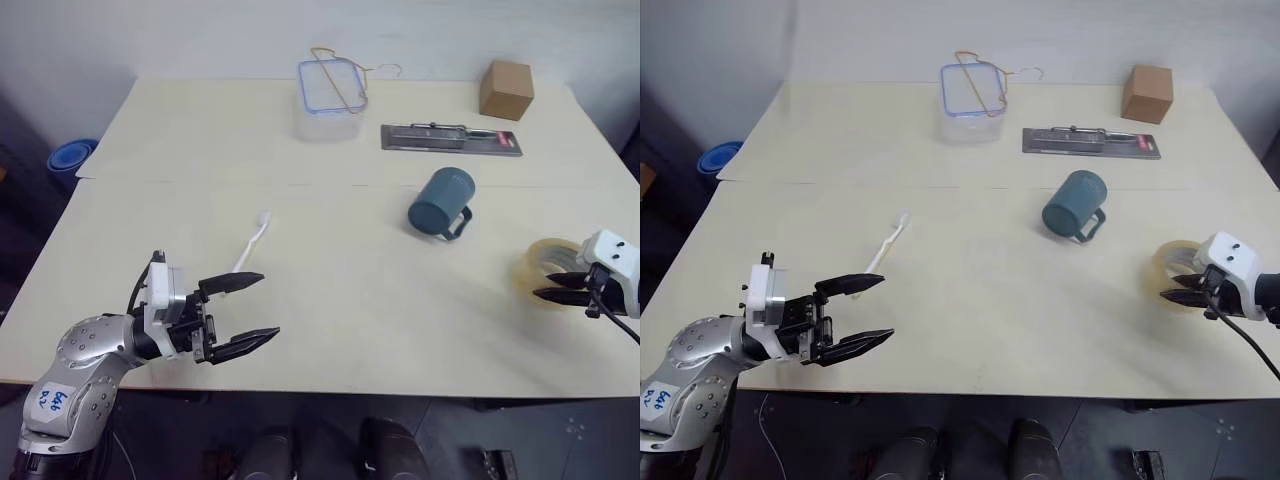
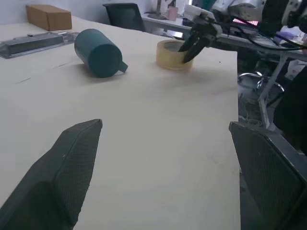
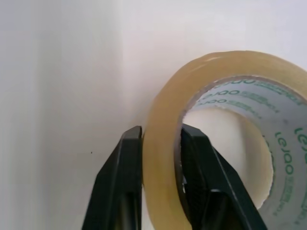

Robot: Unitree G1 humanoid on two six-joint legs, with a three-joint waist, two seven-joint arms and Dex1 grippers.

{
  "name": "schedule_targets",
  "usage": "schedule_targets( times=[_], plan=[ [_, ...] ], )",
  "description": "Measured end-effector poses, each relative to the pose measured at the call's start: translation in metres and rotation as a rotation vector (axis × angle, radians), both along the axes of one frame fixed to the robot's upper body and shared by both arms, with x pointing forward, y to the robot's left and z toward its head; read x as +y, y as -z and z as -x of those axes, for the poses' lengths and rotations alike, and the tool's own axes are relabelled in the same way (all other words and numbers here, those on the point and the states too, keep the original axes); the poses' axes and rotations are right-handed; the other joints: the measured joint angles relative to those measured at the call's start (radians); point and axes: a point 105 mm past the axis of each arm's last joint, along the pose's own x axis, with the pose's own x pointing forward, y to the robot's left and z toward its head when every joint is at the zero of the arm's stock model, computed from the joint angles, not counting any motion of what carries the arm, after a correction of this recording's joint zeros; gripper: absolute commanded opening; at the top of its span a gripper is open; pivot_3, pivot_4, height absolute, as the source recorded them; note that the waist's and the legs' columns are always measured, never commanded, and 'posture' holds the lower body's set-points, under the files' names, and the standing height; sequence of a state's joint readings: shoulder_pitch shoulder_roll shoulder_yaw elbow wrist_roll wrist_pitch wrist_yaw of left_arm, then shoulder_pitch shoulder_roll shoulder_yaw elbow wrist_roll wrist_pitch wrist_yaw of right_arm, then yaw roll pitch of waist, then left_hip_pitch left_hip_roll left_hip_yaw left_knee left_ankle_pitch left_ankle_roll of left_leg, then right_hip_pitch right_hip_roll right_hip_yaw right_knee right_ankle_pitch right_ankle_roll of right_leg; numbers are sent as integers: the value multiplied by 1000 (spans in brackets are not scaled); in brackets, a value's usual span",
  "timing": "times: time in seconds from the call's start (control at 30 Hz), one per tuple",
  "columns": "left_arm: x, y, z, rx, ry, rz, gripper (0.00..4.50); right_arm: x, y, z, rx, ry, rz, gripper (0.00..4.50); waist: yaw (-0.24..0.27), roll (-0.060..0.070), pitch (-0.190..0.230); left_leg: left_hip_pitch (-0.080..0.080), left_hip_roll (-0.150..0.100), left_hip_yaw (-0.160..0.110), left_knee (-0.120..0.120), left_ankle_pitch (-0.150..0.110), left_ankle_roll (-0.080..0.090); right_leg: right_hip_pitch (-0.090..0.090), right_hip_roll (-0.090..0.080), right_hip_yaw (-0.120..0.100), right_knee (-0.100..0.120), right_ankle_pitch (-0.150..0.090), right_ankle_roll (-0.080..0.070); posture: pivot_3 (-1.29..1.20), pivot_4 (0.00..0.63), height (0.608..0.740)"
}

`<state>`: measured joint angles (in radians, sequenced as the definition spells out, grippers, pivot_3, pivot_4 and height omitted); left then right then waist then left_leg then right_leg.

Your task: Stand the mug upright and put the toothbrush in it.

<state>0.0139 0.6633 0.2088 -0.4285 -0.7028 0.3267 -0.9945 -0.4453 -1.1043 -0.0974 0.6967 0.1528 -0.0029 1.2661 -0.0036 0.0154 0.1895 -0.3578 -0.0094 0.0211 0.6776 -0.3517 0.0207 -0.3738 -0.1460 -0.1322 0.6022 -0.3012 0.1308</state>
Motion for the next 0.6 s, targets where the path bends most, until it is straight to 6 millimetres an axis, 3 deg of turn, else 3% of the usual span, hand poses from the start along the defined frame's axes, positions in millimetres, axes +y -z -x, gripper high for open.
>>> schedule_targets(
  times=[0.1,0.13,0.17,0.33,0.43,0.5,0.6],
  plan=[
    [-1,-1,0,1,6,3,4500,-18,-2,-8,-32,76,34,736,-1,0,0,1,1,3,0,0,0,0,0,0,0,0,0,0,150,740],
    [-1,-1,0,4,7,3,4500,-23,-2,-9,-36,95,39,1444,-1,0,0,1,1,4,1,0,0,0,0,0,0,0,0,0,150,740],
    [-1,-2,0,4,10,3,4500,-26,-1,-8,-32,106,48,1625,0,0,0,1,1,4,1,0,0,0,0,0,0,0,0,0,150,740],
    [-1,-6,-7,-8,19,3,4500,-35,5,5,12,101,57,3432,13,1,0,-2,0,3,4,0,0,0,0,0,0,0,0,0,150,740],
    [6,1,-13,15,-8,3,4500,-37,-20,13,-53,95,-42,4396,13,2,0,-2,0,3,3,0,0,0,0,0,0,0,0,0,150,740],
    [11,3,-17,6,-35,-7,4500,-29,-44,16,-115,62,-132,4486,12,2,0,-2,1,2,3,0,0,0,1,0,0,0,0,0,150,740],
    [19,2,-23,-8,-77,1,4500,-7,-65,23,-124,30,-271,4486,11,2,1,-1,3,-1,3,-1,-1,0,1,0,0,0,0,0,150,740]
  ],
)
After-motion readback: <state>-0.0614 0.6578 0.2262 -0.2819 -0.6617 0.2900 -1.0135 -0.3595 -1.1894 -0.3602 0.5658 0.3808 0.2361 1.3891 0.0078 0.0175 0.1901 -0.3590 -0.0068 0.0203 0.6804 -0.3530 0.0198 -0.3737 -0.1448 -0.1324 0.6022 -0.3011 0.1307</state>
